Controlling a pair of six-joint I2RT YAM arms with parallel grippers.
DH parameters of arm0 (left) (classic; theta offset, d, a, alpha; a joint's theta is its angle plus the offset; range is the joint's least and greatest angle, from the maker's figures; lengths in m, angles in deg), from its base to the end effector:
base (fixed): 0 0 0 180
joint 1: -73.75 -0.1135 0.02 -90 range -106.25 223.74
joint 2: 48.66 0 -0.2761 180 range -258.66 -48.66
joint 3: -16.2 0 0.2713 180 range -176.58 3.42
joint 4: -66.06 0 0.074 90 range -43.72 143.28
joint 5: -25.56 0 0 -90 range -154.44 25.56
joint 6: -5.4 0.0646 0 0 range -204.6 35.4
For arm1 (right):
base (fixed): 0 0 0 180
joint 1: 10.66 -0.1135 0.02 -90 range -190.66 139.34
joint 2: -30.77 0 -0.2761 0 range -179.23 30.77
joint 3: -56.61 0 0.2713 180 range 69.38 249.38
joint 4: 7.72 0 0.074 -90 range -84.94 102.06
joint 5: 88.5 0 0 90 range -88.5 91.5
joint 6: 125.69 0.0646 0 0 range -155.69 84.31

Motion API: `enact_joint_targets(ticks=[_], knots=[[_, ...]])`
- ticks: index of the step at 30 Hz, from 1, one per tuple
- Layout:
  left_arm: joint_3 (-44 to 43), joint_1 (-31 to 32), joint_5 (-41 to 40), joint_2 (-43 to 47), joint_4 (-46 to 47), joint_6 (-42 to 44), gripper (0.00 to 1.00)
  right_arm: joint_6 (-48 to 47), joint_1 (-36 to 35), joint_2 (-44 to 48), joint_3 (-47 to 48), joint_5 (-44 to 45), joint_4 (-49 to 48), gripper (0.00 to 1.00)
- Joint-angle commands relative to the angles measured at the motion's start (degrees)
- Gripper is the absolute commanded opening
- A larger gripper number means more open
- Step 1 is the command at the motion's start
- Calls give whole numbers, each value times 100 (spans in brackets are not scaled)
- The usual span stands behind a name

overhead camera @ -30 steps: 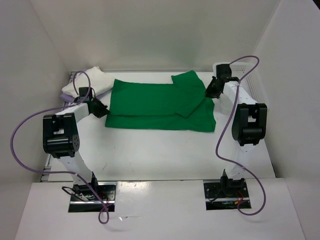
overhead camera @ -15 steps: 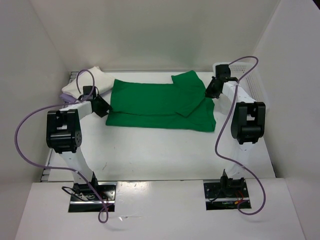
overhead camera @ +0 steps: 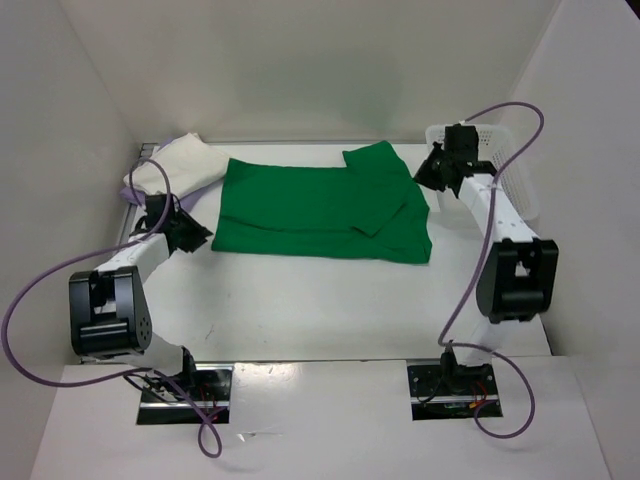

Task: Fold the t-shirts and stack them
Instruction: Fold the flattened tshirt in 1/3 of the way

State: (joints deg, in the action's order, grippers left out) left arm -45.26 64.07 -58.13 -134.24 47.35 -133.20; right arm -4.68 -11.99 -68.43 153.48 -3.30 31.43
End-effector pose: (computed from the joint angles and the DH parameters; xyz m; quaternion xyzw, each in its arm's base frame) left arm 0.3439 0.0515 0.1840 -0.4264 0.8100 -0.1807 0.3599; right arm 0.4386 0.0156 0.2834 0.2167 0.8849 0.1510 0.3836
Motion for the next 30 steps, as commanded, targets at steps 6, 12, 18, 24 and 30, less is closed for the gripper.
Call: enact_joint_targets(ticks=[6, 12, 18, 24, 30], knots=[[237, 9, 363, -740, 224, -264, 48, 116, -167, 1903, -2403, -461, -396, 0], [184, 9, 302, -1066, 356, -448, 20, 283, -167, 2466, -3399, -355, -343, 27], [271, -52, 301, -523, -73, -143, 0, 423, 202, 2133, -3532, -417, -273, 37], [1236, -526, 705, 550, -548, 122, 0, 688, 203, 2002, -3848, -48, -343, 46], [1573, -914, 644, 1114, -786, 369, 0, 871, 203, 1782, -3988, 75, -272, 46]])
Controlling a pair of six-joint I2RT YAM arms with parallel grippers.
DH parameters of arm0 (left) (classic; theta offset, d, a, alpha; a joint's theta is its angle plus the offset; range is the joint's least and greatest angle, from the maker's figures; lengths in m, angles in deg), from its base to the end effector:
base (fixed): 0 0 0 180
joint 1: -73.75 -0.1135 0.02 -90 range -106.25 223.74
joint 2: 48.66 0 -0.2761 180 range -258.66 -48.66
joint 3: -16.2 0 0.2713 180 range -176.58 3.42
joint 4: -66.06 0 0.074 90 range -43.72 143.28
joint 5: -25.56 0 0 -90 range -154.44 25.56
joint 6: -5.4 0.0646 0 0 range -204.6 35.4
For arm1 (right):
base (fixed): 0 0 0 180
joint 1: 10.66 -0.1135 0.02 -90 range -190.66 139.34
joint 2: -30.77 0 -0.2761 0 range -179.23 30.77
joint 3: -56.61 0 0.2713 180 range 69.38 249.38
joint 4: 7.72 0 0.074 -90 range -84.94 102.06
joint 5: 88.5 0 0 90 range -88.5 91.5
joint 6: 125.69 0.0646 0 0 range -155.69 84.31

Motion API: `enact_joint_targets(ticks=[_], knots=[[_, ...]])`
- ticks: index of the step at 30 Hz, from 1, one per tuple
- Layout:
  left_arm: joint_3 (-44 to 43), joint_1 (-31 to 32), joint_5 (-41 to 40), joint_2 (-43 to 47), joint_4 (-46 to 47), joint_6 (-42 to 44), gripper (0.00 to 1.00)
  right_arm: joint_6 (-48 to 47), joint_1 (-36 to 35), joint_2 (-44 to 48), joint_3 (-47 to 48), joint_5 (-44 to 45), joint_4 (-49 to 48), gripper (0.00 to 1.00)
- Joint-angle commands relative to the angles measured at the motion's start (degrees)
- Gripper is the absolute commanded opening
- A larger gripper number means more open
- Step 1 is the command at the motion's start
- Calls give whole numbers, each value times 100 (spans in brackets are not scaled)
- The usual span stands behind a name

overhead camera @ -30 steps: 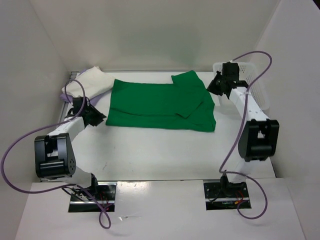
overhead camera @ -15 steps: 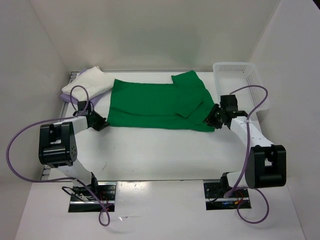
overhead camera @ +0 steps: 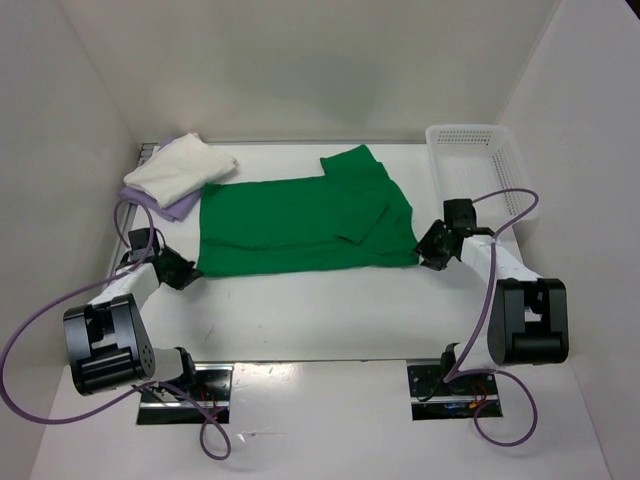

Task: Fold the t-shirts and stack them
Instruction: Fold the flattened tshirt in 1/3 of the way

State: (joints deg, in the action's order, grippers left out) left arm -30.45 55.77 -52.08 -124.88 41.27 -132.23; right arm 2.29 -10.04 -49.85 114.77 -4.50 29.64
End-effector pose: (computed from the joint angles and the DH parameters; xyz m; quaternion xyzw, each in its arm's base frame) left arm 0.2612 0.0702 0.1363 -0.4851 0.8134 -0.1769 0.2679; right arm 0.2953 0.0036 0.1628 0.3058 0.9145 0.1311 0.2301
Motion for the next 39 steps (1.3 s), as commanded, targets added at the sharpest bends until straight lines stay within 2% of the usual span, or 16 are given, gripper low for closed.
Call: enact_joint_targets(ticks=[1, 5, 9, 11, 12, 14, 18, 23, 28, 30, 31, 32, 33, 36, 39], knots=[[91, -83, 38, 178, -179, 273, 0, 175, 8, -129, -179, 196, -146, 46], [91, -83, 144, 38, 23, 220, 1, 175, 8, -586, -118, 109, -365, 46], [91, -83, 258, -15, 137, 168, 1, 262, 8, -902, -118, 20, -647, 35], [91, -83, 258, -15, 138, 167, 0, 403, 8, -1069, -48, 177, -726, 26], [91, -83, 258, -15, 85, 167, 0, 464, 8, -1131, -47, 361, -726, 12], [39, -83, 83, 37, -46, 228, 0, 623, 122, -1202, 23, 415, -726, 0], [-15, -222, -173, 344, -441, 290, 0, 817, 420, -571, -249, 267, -350, 0], [-67, -276, 90, 415, -863, 229, 0, 1280, 869, 1281, -882, -76, 380, 0], [-146, -276, 354, 643, -1557, -131, 0, 1669, 781, 1812, -953, -305, 1224, 0], [-15, -276, 495, 827, -1681, -254, 0, 1731, 720, 1883, -953, -253, 1225, 25], [-15, -276, 609, 881, -1682, -316, 5, 1731, 720, 1883, -900, -253, 1225, 35], [64, -276, 610, 934, -1682, -316, 25, 1652, 720, 1883, -830, -253, 1277, 53], [64, -276, 610, 1039, -1734, -316, 36, 1652, 720, 1962, -830, -253, 1278, 58], [-260, -276, 426, 1101, -1909, -168, 74, 1398, 720, 1962, -461, -182, 1330, 62], [-778, -276, 13, 1040, -2024, 79, 87, 1081, 614, 1823, 170, -182, 1191, 62]])
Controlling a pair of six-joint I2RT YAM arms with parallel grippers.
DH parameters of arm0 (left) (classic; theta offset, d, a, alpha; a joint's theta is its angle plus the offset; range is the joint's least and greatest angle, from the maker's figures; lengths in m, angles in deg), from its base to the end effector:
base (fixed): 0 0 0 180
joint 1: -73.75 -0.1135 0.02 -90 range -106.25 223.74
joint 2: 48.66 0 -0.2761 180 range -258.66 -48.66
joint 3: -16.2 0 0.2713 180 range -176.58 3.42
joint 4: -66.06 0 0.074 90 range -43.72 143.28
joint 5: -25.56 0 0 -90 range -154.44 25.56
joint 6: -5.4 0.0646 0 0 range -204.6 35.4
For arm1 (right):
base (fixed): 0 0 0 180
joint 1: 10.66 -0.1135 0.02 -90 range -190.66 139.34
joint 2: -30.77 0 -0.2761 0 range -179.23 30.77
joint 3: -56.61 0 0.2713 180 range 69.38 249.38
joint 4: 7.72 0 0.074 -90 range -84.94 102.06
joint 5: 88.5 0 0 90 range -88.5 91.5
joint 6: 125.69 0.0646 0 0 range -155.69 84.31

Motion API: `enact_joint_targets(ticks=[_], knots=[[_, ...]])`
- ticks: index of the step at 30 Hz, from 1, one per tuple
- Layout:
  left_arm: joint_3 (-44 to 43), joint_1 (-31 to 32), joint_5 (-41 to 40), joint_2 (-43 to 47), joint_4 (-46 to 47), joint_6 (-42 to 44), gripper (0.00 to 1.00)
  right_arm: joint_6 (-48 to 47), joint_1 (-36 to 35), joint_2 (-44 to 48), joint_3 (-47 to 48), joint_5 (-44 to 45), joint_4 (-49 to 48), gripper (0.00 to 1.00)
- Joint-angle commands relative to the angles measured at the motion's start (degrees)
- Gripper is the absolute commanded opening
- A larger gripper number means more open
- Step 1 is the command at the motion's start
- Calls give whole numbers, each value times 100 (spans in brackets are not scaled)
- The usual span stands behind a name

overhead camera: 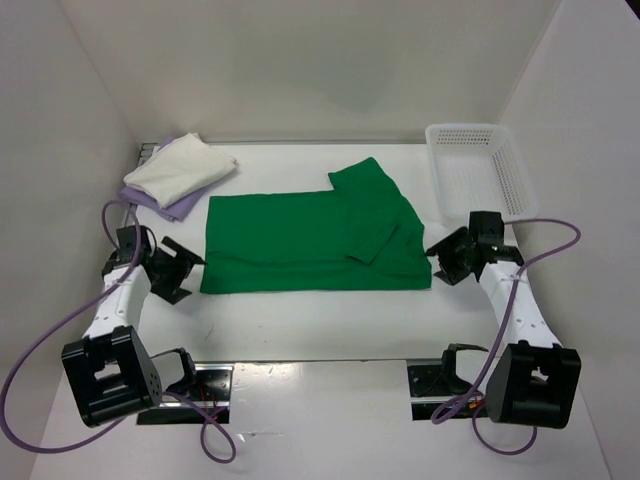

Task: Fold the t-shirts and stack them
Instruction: Fold the flattened tshirt in 1/3 of the way

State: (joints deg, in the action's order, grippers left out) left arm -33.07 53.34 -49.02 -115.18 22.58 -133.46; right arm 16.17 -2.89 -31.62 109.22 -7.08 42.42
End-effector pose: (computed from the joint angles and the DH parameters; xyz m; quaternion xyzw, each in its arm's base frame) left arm 0.2269 0.0661 0.1674 -0.5170 0.8082 -0.1874 0.2108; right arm 0.2277 -0.0213 0.1928 0.4620 0.8452 0.1641 0.2127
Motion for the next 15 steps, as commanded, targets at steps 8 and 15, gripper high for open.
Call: enact_joint_targets(ticks=[8, 15], knots=[[-702, 730, -644, -299, 1222, 702, 34, -932, -1188, -994, 1053, -540, -1230, 0], [-1439, 1521, -1788, -1283, 1602, 1019, 51, -1345, -2051, -2030, 1167, -327, -1582, 4]])
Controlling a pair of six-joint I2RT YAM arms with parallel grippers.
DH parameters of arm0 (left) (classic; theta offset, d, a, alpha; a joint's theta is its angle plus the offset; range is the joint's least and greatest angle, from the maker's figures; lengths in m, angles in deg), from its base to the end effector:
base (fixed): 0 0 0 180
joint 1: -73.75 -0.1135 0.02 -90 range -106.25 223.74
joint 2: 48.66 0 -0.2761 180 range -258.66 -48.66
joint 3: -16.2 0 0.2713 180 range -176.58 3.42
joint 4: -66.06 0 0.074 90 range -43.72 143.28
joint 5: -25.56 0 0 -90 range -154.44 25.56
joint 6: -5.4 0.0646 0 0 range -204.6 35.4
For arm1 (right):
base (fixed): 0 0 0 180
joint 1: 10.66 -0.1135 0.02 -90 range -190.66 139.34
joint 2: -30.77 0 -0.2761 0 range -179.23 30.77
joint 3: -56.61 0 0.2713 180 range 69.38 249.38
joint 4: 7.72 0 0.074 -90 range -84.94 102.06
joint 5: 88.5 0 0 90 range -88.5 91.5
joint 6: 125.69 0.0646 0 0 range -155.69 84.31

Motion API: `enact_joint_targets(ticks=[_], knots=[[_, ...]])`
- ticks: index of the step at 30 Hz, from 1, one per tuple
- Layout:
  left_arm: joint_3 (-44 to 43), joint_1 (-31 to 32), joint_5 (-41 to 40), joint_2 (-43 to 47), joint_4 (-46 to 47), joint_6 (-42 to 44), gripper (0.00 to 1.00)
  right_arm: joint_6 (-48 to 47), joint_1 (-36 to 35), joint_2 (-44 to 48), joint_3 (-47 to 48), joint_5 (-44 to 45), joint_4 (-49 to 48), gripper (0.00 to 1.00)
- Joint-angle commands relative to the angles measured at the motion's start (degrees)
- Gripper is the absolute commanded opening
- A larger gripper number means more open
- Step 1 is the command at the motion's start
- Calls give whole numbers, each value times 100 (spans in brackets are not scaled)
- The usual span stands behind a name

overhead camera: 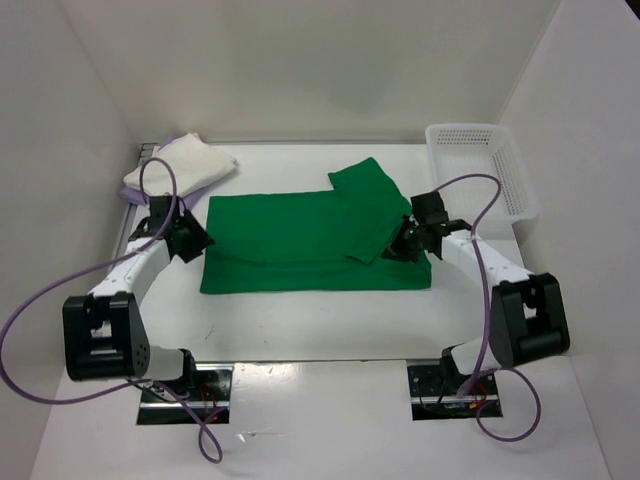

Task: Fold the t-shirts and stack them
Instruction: Fold the flattened tshirt in 1/3 of the way

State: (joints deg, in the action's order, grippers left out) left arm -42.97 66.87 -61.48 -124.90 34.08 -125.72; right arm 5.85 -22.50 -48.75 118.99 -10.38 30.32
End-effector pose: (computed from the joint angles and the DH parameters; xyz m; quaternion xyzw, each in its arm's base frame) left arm 0.3027 0.0332 0.1974 -0.3727 0.8592 -0.1261 0.3271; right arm 0.2981 0.0761 0.1924 0.2133 0.9253 0.2219 0.2215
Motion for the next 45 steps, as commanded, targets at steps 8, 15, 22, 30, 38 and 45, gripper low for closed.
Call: enact_joint_targets(ticks=[8, 15, 22, 30, 38, 45], knots=[[-731, 327, -894, -1374, 523, 298, 66, -454, -144, -1152, 304, -68, -636, 39], [-793, 327, -955, -1569, 461, 298, 46, -392, -346, -1443, 304, -385, -979, 45], [-793, 327, -955, -1771, 523, 298, 47, -340, -451, -1724, 436, -447, -1102, 42], [-793, 327, -1008, -1788, 514, 298, 13, -287, -504, -1846, 594, -429, -1102, 23], [-740, 327, -1008, -1533, 383, 245, 10, -287, -557, -2295, 1375, -544, -1040, 13], [-801, 274, -1078, -1376, 206, 245, 17, -392, -557, -3172, 2701, -473, -672, 10]])
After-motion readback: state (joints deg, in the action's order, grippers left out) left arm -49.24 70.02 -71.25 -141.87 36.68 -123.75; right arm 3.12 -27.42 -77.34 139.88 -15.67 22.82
